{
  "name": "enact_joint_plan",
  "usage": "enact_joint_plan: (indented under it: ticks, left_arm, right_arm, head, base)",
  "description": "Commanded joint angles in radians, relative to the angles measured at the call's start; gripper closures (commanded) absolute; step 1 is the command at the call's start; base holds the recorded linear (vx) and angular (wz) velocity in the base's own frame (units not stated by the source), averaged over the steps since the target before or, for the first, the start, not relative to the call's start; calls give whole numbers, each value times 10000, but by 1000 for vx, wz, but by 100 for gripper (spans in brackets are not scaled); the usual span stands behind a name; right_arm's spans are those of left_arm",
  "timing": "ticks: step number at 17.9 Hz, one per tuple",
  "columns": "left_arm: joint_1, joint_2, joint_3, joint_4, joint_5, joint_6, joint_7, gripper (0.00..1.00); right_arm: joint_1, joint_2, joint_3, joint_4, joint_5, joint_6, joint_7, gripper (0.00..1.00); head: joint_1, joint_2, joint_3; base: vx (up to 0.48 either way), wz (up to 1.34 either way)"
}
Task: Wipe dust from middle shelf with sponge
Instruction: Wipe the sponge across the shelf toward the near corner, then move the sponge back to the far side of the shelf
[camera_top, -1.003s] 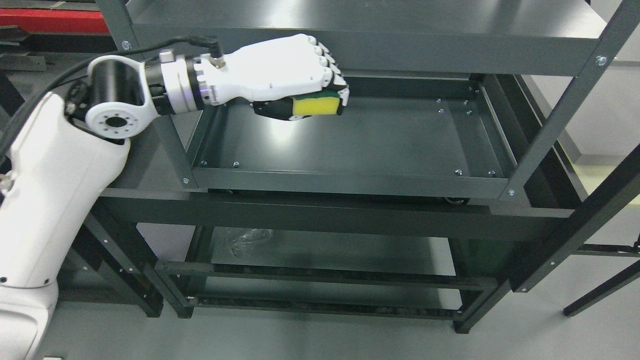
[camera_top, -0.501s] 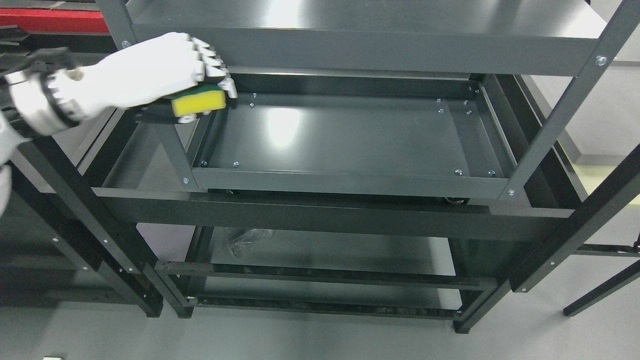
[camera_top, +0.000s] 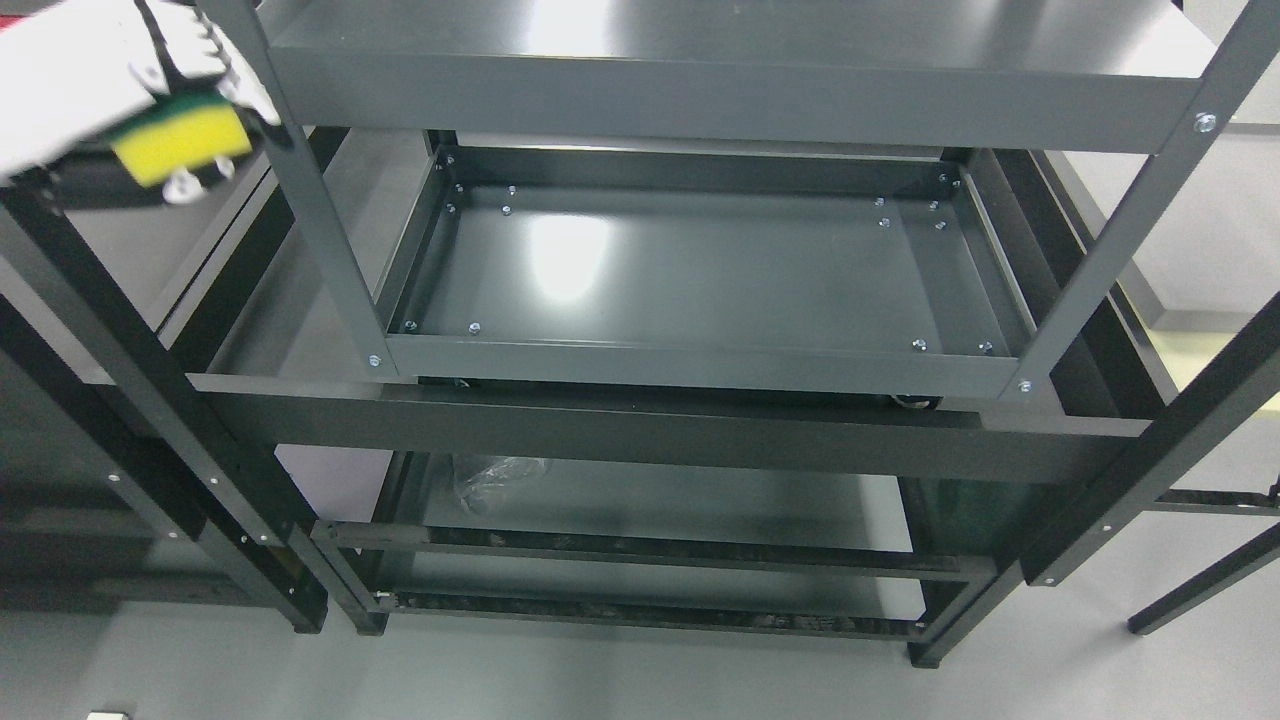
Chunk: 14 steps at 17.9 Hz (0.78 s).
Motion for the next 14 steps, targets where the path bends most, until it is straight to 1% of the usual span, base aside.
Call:
enact_joint_plan:
  ticks: [1,2,4,5,7,8,10,14]
  left_arm:
    - [-2260,-1997,-2589,349,1225,2,933,93]
    - [-2842,-2886,-3110,716,1133,2,1164,93]
    - [-4100,-4498,-4016,1849,919,2,1243,95]
    - [-4652,-5326,-4324,2508,508,2,1319,95]
    - [-5665,-6753,-4662,3643,-458,2,1731,95]
    - [-6141,-7230,-4862,4226,-903,2,2023,95]
    - [-6787,-7230,-5504,5178,-1579,2,2529,95]
    - [-6974,-7230,-8370,5352,-1415,31,4461,95]
  right_arm:
    - [0,-175,0,-175,0,730,-7,0]
    - [0,-175,0,-175,0,730,8,0]
    - [0,-175,0,-175,0,730,8,0]
    - [0,-175,0,-175,0,730,8,0]
    - [0,-175,0,-175,0,730,8,0]
    - [0,-175,0,-175,0,730,8,0]
    - [0,-175,0,-175,0,730,8,0]
    - [0,-175,0,-175,0,730,8,0]
  head:
    - [0,0,0]
    - [0,0,0]
    - [0,0,0]
    - [0,0,0]
    - [0,0,0]
    - [0,0,0]
    - [0,0,0]
    - [0,0,0]
  base:
    - [0,0]
    - [0,0]
    - [0,0]
    - [0,0]
    - [0,0]
    - [0,0]
    - [0,0]
    - [0,0]
